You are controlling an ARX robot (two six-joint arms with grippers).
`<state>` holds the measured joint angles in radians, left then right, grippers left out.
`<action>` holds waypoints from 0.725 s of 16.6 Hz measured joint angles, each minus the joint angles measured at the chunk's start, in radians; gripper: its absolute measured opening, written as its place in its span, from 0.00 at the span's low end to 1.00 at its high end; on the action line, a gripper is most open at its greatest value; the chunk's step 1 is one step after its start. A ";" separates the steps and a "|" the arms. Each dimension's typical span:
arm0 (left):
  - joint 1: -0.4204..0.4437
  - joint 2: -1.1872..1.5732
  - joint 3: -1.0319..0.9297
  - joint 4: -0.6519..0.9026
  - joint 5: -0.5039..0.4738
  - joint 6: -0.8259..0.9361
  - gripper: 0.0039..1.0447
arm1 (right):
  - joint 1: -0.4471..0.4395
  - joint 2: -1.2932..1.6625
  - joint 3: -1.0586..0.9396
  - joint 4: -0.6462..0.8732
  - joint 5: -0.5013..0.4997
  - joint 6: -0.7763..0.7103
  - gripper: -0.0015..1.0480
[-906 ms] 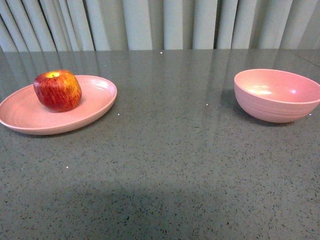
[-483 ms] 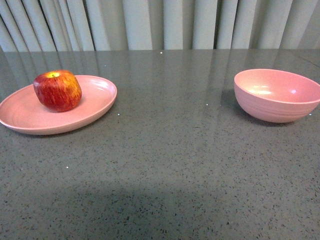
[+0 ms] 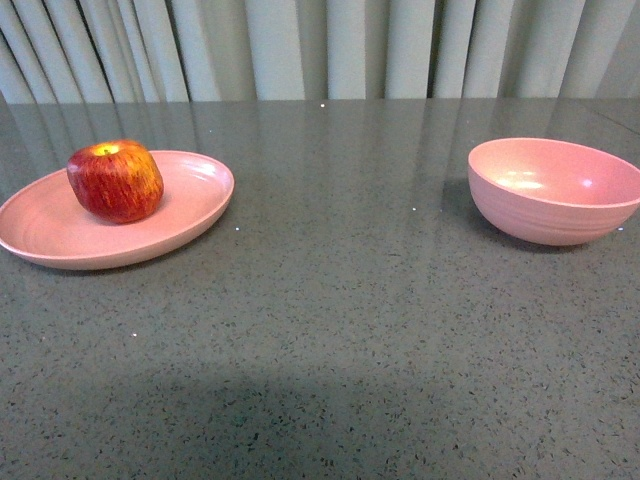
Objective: Move apple from plate to bowl
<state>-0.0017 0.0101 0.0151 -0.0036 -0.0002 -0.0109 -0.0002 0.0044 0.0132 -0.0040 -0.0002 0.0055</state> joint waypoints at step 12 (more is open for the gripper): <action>0.000 0.000 0.000 0.000 0.000 0.000 0.94 | 0.008 0.403 0.218 0.153 0.003 0.050 0.94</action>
<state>-0.0017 0.0101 0.0151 -0.0036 -0.0002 -0.0109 0.0082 0.4076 0.2314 0.1490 0.0025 0.0559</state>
